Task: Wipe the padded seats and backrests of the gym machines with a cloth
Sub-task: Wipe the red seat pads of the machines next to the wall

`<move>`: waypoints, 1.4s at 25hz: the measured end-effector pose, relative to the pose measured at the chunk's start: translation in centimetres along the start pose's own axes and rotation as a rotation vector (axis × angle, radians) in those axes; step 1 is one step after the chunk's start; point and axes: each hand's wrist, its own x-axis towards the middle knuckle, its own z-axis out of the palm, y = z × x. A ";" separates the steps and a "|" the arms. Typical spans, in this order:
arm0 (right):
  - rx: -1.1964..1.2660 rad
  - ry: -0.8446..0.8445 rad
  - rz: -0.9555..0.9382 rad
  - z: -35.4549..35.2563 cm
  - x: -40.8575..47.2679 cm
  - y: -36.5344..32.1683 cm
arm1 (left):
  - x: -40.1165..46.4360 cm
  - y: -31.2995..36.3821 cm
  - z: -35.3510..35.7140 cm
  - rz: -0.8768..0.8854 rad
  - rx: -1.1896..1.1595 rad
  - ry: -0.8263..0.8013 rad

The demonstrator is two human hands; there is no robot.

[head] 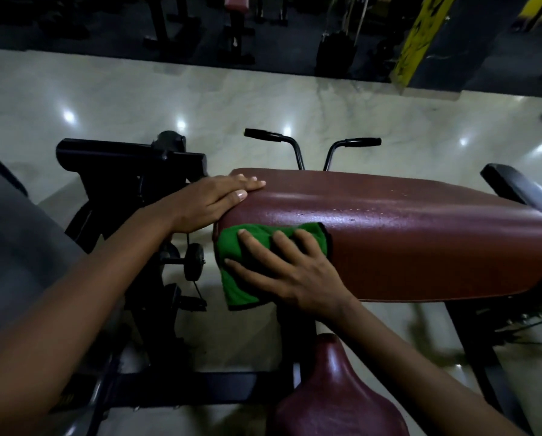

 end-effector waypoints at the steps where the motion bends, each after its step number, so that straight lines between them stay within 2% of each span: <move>1: -0.010 -0.012 0.066 -0.7 -1.4 1.1 | -0.2 0.3 0.1 -0.005 0.027 0.017; 5: -0.040 -0.093 0.401 -3.1 -6.7 6.0 | -0.9 2.0 1.6 -0.024 0.261 0.146; 9: -0.068 -0.136 0.481 -4.0 -10.1 8.0 | -0.3 5.9 4.4 0.096 0.501 0.262; 15: -0.098 -0.170 0.692 -6.8 -15.7 12.7 | 4.1 10.9 9.3 0.230 0.633 0.182; 20: -0.077 -0.160 1.008 -8.8 -21.8 17.7 | 8.8 16.4 13.2 0.334 0.690 0.122; 24: 0.038 0.042 1.345 -8.7 -24.2 20.2 | 13.5 19.4 16.0 0.442 0.696 0.047; 28: 0.499 0.459 1.743 -8.0 -25.9 22.1 | 18.3 21.0 17.9 0.517 0.664 0.000; 31: 0.768 0.739 2.074 -7.5 -28.1 17.4 | 19.3 21.4 18.4 0.531 0.633 -0.004; 33: 0.922 0.768 2.155 -8.2 -28.8 15.5 | 19.3 21.6 18.4 0.547 0.627 -0.002; 35: 0.959 0.713 2.078 -8.4 -29.1 18.2 | 19.3 21.7 18.4 0.545 0.616 -0.007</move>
